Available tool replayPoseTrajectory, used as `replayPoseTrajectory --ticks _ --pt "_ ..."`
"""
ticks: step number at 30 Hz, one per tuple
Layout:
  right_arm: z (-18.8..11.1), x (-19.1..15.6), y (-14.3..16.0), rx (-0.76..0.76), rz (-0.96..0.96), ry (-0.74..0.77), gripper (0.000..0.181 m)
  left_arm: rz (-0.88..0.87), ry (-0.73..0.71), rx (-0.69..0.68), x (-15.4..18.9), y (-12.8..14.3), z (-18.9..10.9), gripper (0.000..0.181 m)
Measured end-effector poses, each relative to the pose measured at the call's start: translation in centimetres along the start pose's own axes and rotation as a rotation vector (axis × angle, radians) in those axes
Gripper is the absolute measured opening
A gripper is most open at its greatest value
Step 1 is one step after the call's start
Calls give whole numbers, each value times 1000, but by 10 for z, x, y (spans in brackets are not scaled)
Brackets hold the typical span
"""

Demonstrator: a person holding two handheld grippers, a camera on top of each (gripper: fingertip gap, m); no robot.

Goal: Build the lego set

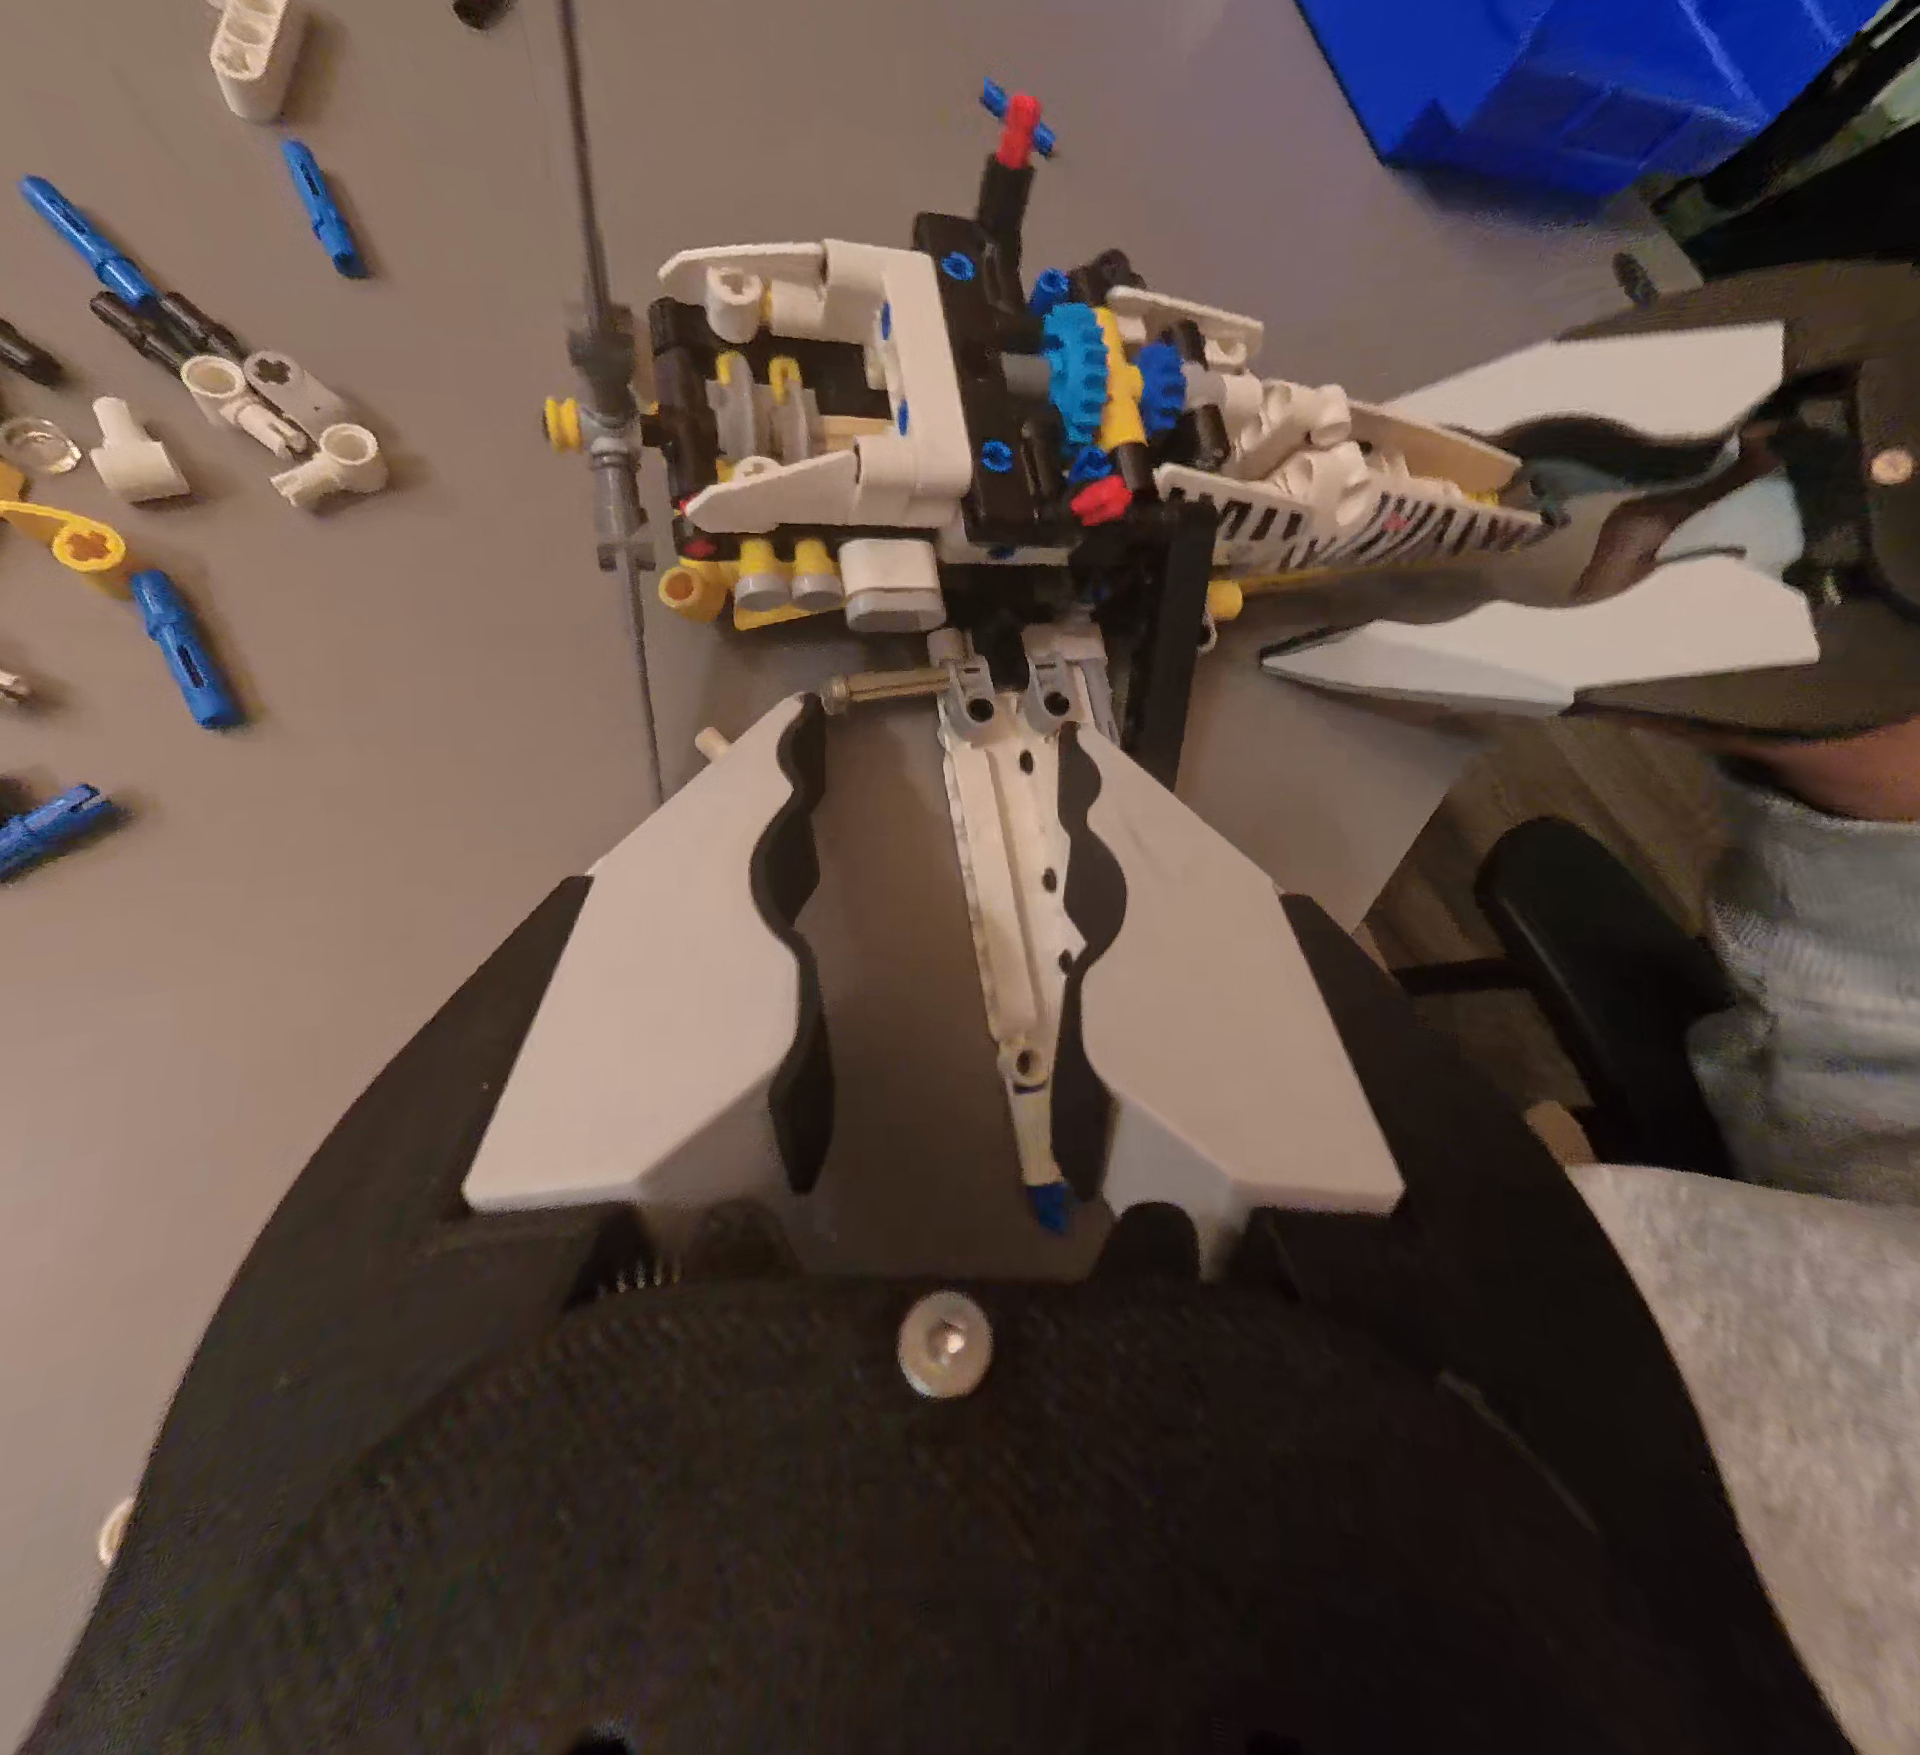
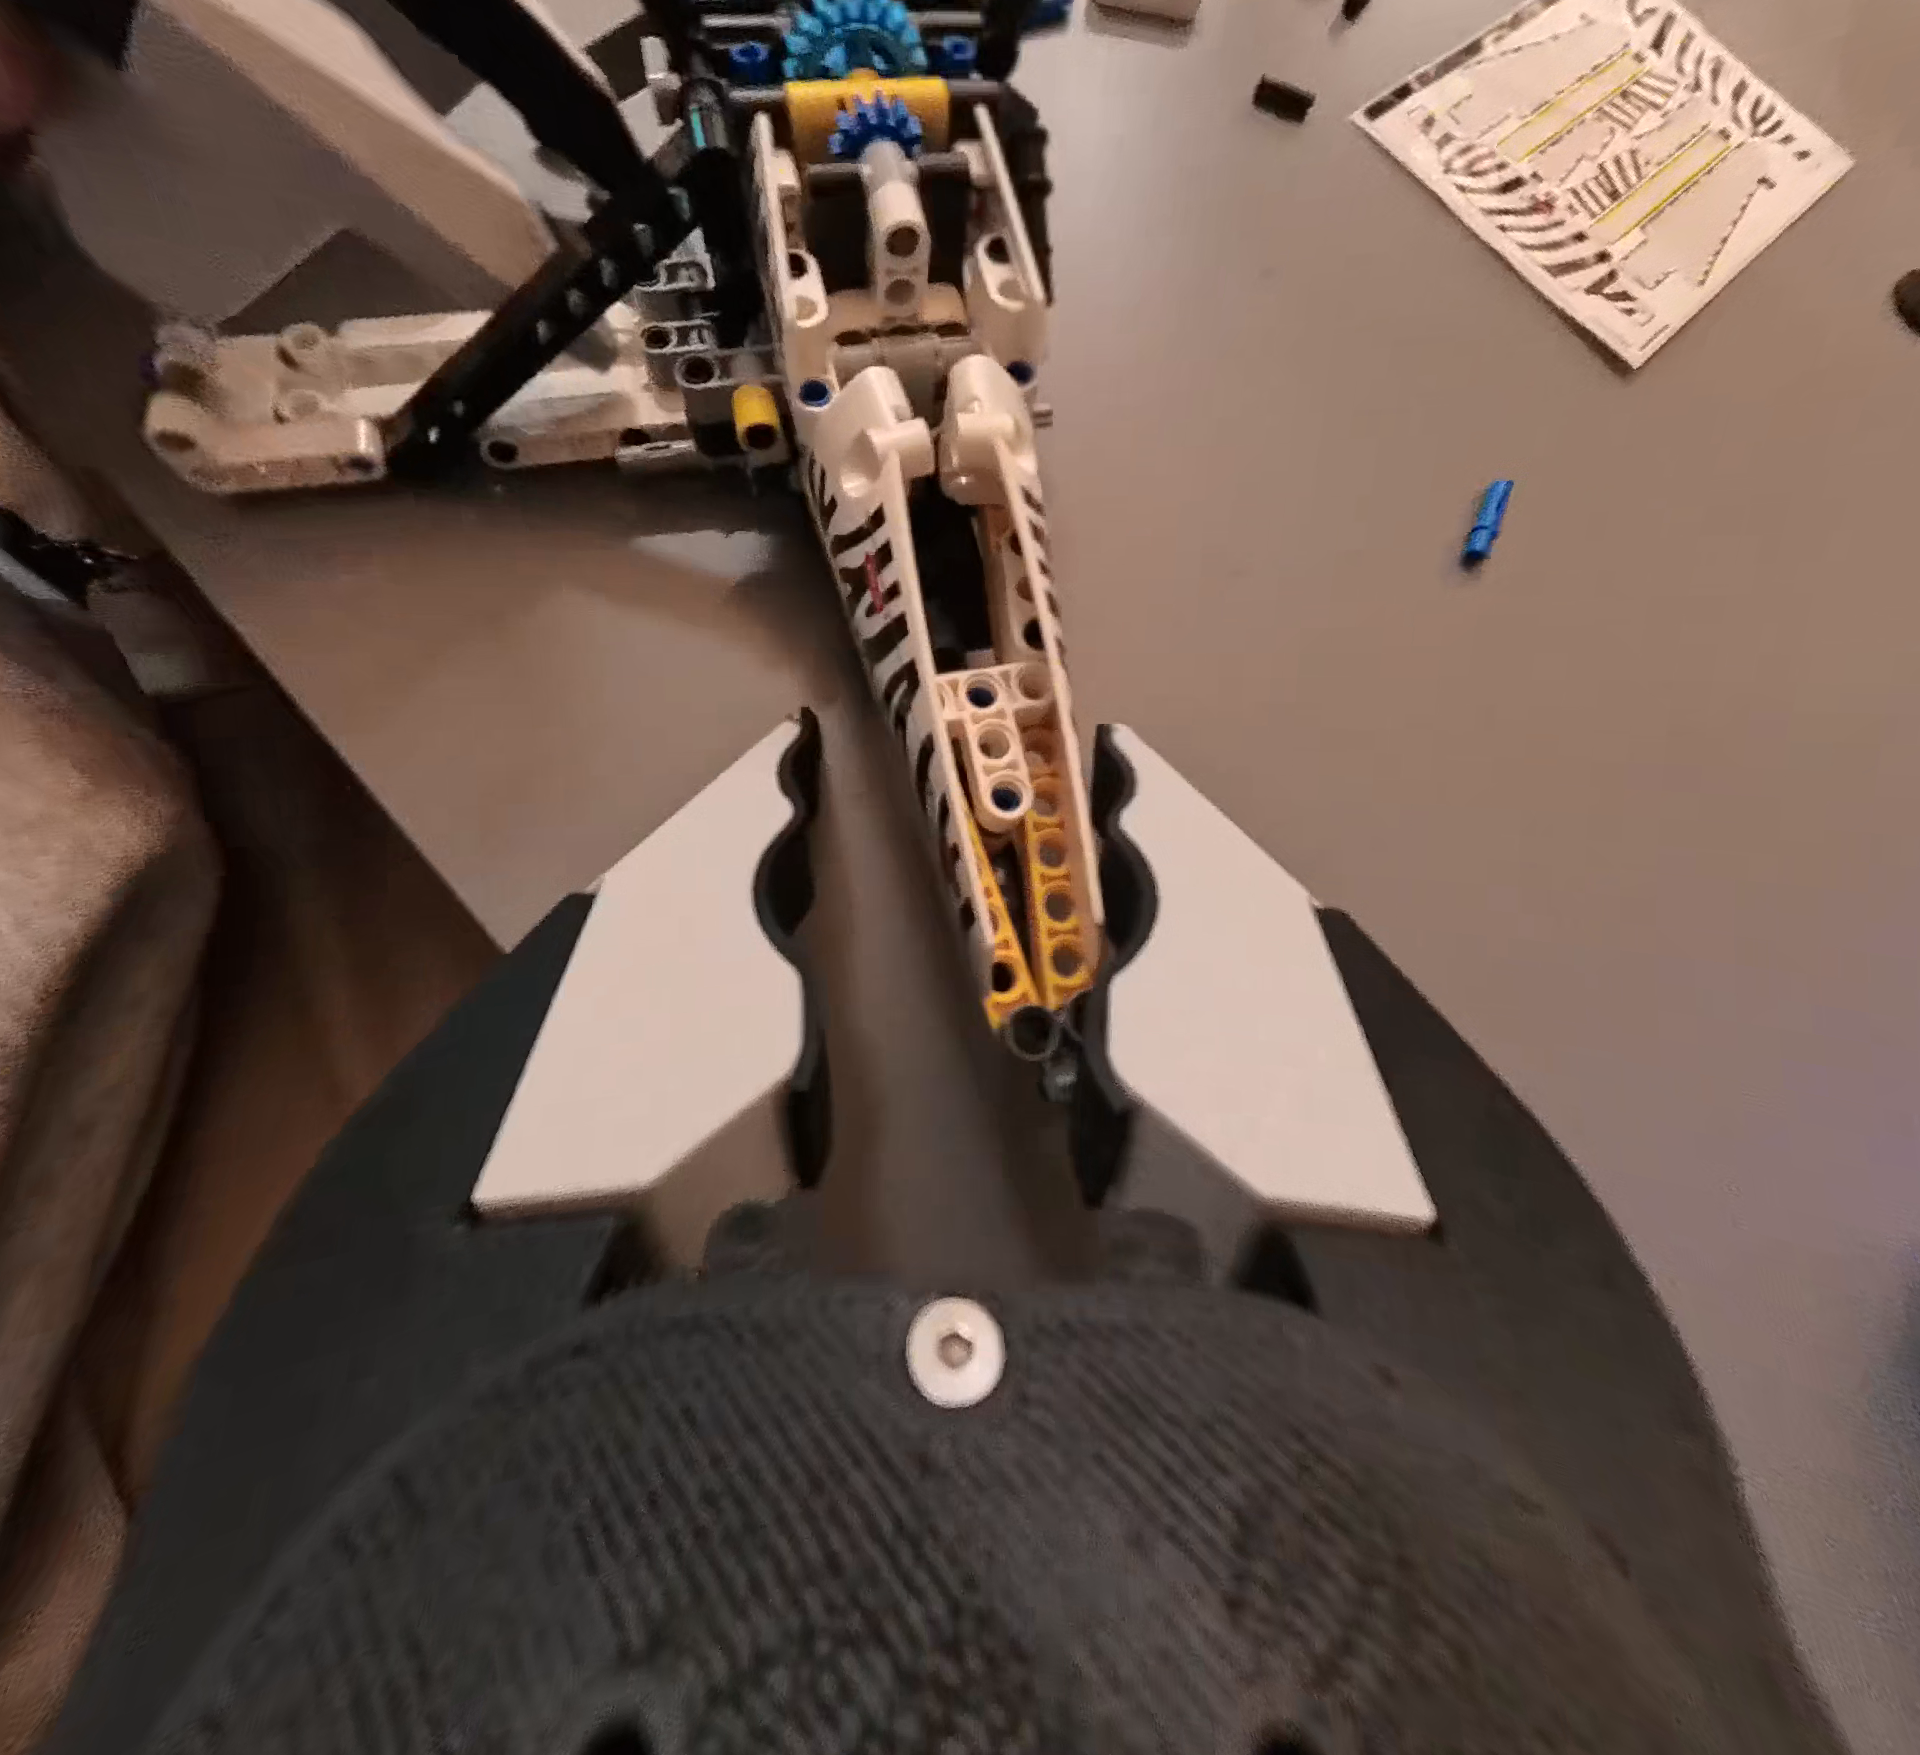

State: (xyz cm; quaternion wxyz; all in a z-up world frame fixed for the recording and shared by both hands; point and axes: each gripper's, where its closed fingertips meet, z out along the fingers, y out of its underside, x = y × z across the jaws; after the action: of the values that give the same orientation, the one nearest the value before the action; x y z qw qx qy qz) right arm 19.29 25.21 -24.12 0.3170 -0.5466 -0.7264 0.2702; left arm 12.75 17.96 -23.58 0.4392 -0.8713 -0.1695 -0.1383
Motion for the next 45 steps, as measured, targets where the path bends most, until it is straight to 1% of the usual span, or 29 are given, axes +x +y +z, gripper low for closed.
replayPoseTrajectory --ticks 2,6,9,11,13,15,19,21,22,25,27,31,33,35,40,45 --pt "-4 -6 1 20 -13 13 45 -8 11 -10 -1 -1 1 41" --pt "-6 -16 0 68 -15 14 41 21 -29 -9 -8 -7 2 40" --pt "-8 -17 -2 96 -7 13 36 116 -73 9 -10 -14 1 40" --pt "-8 -17 -3 107 -2 6 35 205 -92 3 -9 -16 2 40" --pt "-8 -18 -3 117 1 -4 35 244 -86 -7 -9 -17 3 40" --pt "-9 -18 -3 123 0 -8 36 194 -45 -29 -9 -16 4 41" --pt "-9 -18 -5 135 9 -12 39 -18 101 -63 -9 -12 8 41" --pt "-8 -19 -5 144 20 -22 38 -33 166 -33 -4 -15 6 47" --pt "-8 -19 -6 149 27 -29 38 -22 171 -26 -2 -16 6 45" --pt "-7 -18 -7 158 51 -41 37 23 165 -34 -1 -15 7 44" --pt "-6 -18 -7 153 61 -50 30 38 156 -47 -1 -15 8 43" --pt "-3 -17 -6 136 99 -53 30 80 121 -62 -2 -13 11 43" --pt "-3 -18 -6 138 116 -48 30 101 64 -74 -8 -12 10 53" --pt "-4 -19 -7 146 134 -37 30 116 29 -76 -10 -10 8 55" --pt "-5 -23 -8 165 165 -19 30 127 47 -53 -4 -9 6 41" --pt "-5 -23 -8 163 167 -9 31 118 67 -67 -3 -8 7 43"
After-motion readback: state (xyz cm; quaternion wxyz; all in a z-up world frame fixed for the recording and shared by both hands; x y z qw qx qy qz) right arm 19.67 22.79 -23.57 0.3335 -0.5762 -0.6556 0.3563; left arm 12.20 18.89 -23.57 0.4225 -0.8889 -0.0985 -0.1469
